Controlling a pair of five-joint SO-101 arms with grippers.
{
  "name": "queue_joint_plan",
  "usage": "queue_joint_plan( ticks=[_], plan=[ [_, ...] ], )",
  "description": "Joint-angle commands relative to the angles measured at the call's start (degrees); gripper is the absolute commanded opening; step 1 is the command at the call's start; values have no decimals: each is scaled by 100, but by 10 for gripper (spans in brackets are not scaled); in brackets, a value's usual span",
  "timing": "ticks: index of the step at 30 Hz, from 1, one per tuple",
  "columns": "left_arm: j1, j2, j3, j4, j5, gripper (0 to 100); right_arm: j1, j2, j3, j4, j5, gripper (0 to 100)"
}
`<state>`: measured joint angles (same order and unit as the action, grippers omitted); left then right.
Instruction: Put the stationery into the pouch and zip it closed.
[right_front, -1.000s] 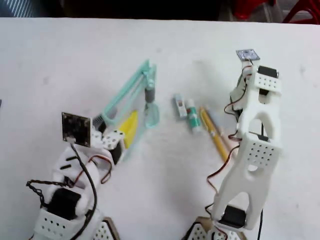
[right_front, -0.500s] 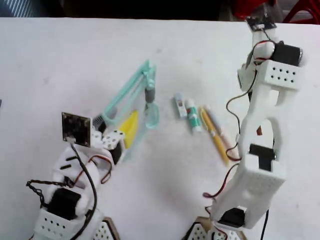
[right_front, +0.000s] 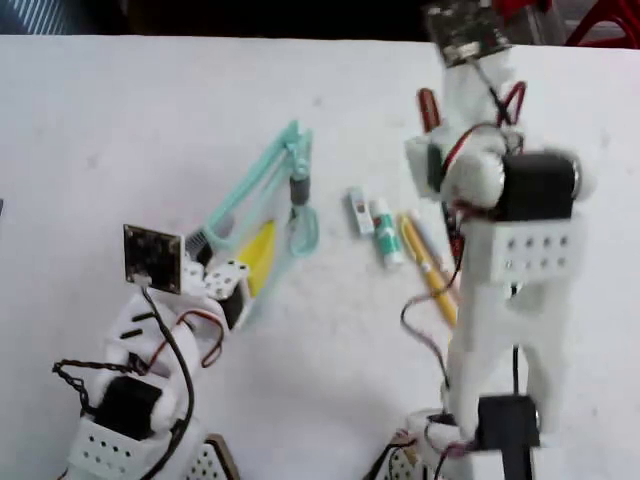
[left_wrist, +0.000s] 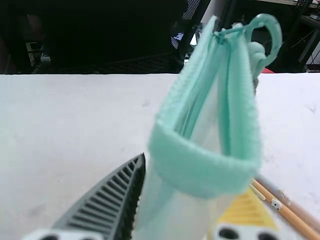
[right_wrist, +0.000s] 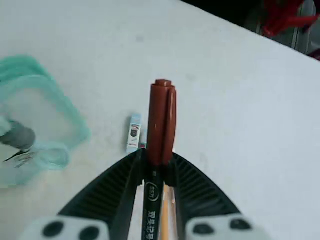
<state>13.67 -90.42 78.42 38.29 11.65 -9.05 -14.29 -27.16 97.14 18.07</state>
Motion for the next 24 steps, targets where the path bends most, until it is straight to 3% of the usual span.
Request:
queue_joint_plan(
  ticks=[1,12,19,24],
  plan=[
    [31,-40,-26,-149,-44,203,-760,-1051,158,40,-35,17],
    [31,-40,-26,-158,-44,203,-2299,-2352,818,-303,-9,17],
    [22,-40,-26,-149,-44,203,-2053,-3011,1327,-321,0,17],
    [22,-40,-26,-149,-44,203,-2053,-4127,2857,-1297,0,17]
  ],
)
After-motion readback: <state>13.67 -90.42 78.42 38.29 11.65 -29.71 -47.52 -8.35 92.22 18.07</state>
